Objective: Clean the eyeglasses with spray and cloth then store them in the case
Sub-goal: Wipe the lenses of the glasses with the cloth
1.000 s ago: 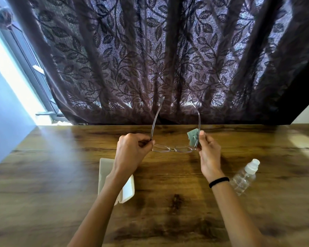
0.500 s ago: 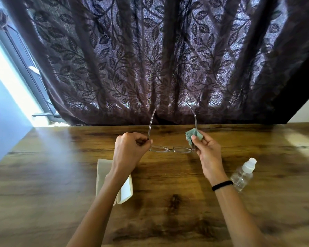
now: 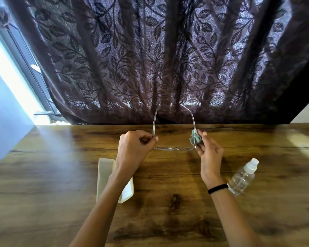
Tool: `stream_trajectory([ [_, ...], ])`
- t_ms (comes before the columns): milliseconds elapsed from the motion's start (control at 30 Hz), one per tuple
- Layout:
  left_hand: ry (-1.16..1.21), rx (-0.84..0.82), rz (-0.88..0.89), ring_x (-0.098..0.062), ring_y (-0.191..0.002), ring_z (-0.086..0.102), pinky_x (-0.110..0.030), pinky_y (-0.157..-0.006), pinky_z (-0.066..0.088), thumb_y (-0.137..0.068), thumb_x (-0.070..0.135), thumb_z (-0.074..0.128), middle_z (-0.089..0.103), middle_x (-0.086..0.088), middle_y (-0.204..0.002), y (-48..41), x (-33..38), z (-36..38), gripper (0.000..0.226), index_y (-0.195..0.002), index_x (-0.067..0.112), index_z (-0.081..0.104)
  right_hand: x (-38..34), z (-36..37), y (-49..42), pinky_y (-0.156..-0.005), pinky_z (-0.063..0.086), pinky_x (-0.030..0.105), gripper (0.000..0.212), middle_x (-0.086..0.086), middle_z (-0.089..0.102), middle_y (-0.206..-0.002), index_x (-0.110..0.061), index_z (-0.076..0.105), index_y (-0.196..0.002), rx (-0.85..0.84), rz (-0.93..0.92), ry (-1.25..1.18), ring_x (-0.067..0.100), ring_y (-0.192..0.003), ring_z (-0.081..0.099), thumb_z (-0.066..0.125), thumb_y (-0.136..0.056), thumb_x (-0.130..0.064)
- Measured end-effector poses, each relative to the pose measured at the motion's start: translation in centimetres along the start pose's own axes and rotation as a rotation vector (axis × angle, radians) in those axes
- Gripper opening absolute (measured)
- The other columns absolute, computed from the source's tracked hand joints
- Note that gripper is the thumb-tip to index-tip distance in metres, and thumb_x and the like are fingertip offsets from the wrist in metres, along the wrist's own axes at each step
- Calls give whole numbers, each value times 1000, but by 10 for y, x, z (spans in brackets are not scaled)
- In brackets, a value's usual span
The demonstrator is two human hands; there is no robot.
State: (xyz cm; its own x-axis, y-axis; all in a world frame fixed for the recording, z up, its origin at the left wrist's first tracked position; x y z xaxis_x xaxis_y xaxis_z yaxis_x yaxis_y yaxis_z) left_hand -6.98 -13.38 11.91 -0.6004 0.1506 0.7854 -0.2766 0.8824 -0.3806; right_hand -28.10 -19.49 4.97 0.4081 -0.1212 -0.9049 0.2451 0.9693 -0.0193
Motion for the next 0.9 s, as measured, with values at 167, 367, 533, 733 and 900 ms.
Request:
stream_trajectory([
  [167, -7, -16, 4, -4, -60, 65, -24, -65, 56, -79, 24, 72, 68, 7, -64, -1, 0, -1, 11, -81, 14, 74, -6, 0, -3, -63, 52, 15, 15, -5, 73, -80, -15, 69, -91, -72, 22, -28, 11, -80, 65, 65, -79, -6],
  [367, -75, -125, 56, 3, -56, 59, -5, -56, 42, -80, 22, 70, 61, 18, -60, -2, 0, 4, 8, -81, 16, 75, -10, 0, -8, -67, 54, 17, 29, 1, 71, -85, -13, 63, -96, -79, -8, -15, 11, -79, 67, 64, -76, 8],
  [533, -94, -171, 97, 1, -61, 62, -11, -60, 48, -80, 22, 70, 66, 12, -64, 0, -2, 6, 9, -85, 15, 75, -21, 4, -16, -71, 54, 17, 34, 3, 66, -90, -11, 59, -103, -63, -100, 92, 12, -83, 64, 65, -76, 9],
  [733, -98, -260, 148, 1, -64, 64, -8, -61, 45, -82, 22, 69, 69, 9, -71, 1, -1, 10, 10, -85, 14, 74, -39, 9, -23, -72, 54, 16, 34, 0, 65, -87, -9, 58, -104, -54, -216, 192, 6, -79, 63, 65, -76, 10],
  [900, -97, -352, 204, 2, -60, 58, -8, -60, 43, -82, 21, 68, 68, 9, -70, 4, 3, 12, 9, -85, 15, 74, -48, 12, -30, -68, 54, 16, 33, 0, 63, -84, -5, 58, -104, -59, -273, 256, -1, -73, 64, 64, -76, 12],
])
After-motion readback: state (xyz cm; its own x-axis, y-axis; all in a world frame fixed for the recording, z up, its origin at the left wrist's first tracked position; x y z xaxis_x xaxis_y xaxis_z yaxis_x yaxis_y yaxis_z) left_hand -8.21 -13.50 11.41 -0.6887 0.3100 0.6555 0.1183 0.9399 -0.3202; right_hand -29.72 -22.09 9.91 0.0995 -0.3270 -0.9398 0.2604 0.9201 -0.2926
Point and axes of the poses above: each hand's wrist, its own y-axis away from the middle knuckle, its own z-axis out of the palm, x = y × z, the point moved 5 cm from there along -y, towards the middle knuckle
